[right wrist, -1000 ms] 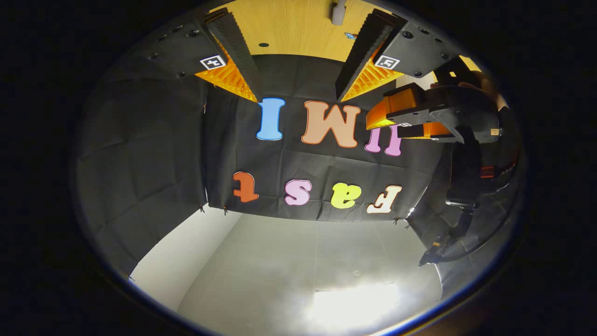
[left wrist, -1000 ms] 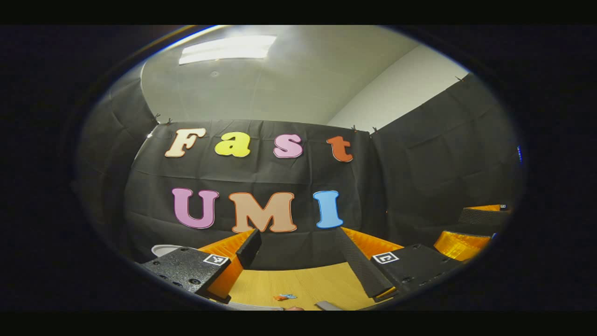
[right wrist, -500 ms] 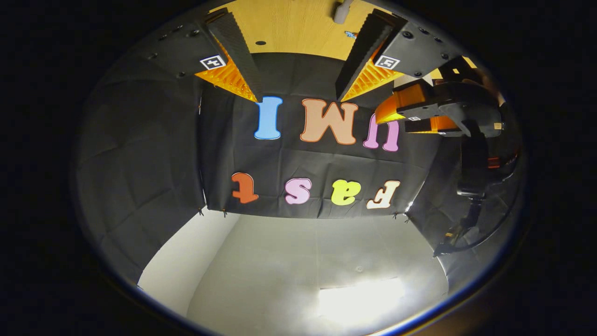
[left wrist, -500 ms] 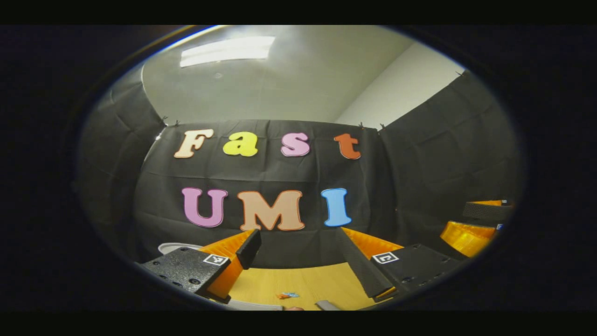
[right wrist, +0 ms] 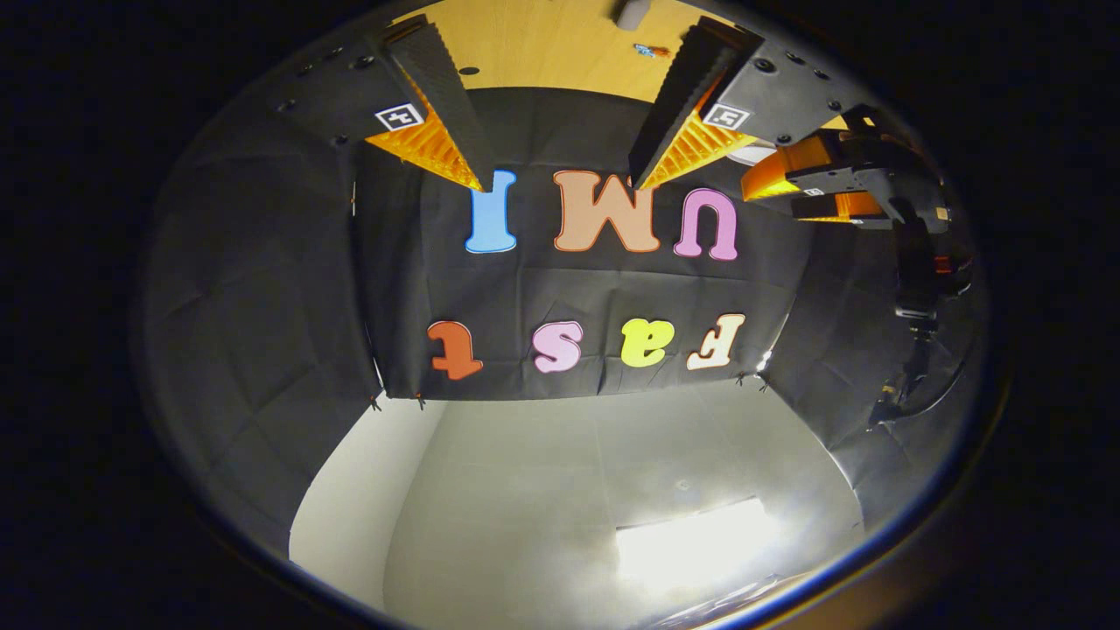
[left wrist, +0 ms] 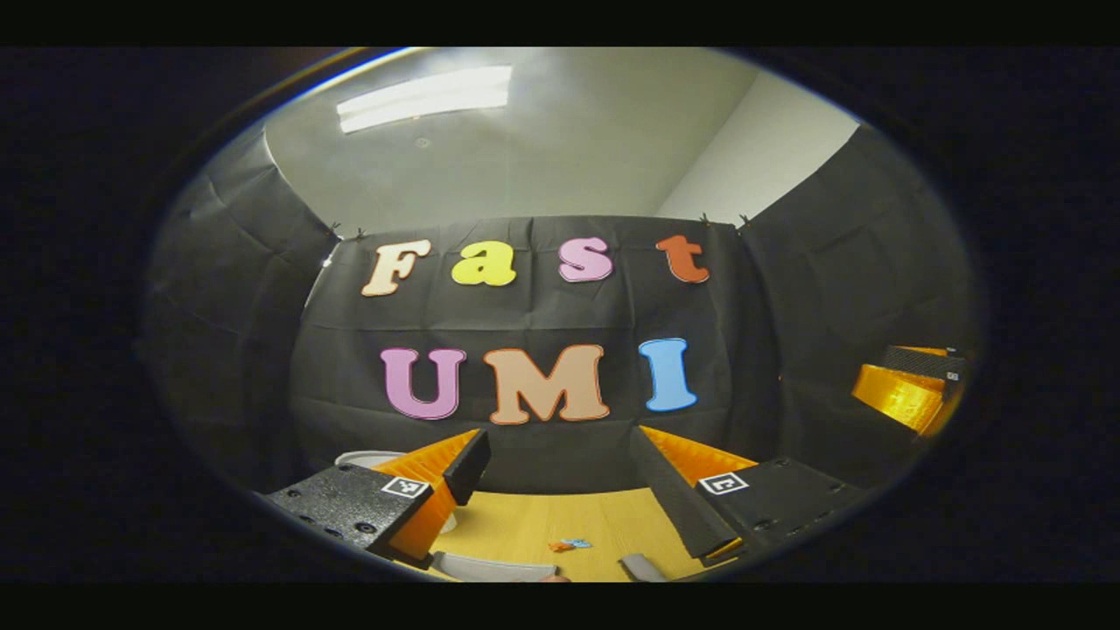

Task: Pick up the small broom and dustpan from the desktop, sweep the trash into the dustpan with the broom, and then empty the trash into the garbage bin.

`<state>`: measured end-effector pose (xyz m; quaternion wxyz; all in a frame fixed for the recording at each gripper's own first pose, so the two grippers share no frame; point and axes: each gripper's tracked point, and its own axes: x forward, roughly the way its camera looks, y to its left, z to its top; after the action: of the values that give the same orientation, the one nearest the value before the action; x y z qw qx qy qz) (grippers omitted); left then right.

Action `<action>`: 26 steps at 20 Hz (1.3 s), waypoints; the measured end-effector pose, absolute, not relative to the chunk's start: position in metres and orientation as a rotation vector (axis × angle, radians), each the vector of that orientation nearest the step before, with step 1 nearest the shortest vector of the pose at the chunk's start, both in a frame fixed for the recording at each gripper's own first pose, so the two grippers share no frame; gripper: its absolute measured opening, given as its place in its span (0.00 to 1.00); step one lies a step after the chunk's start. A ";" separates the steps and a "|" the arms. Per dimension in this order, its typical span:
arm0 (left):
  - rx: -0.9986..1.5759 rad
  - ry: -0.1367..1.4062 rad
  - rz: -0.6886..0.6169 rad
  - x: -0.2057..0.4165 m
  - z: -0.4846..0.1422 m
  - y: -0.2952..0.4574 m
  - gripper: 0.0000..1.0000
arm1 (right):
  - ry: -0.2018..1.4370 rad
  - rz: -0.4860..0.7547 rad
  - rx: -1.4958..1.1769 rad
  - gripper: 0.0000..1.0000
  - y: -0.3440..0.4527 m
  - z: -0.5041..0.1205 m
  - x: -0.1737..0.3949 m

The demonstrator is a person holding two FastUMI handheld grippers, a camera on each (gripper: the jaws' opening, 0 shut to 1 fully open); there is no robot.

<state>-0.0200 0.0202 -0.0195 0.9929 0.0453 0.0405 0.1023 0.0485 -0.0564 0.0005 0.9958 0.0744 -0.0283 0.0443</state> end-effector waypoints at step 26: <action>0.070 0.499 0.226 -0.088 -0.179 0.130 0.96 | 0.432 0.159 0.061 0.99 0.059 -0.169 0.065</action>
<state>-0.0878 0.1301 -0.1788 0.9622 0.0344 0.2461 0.1115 0.0647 0.0588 -0.1693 0.9732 0.0304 0.2139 0.0787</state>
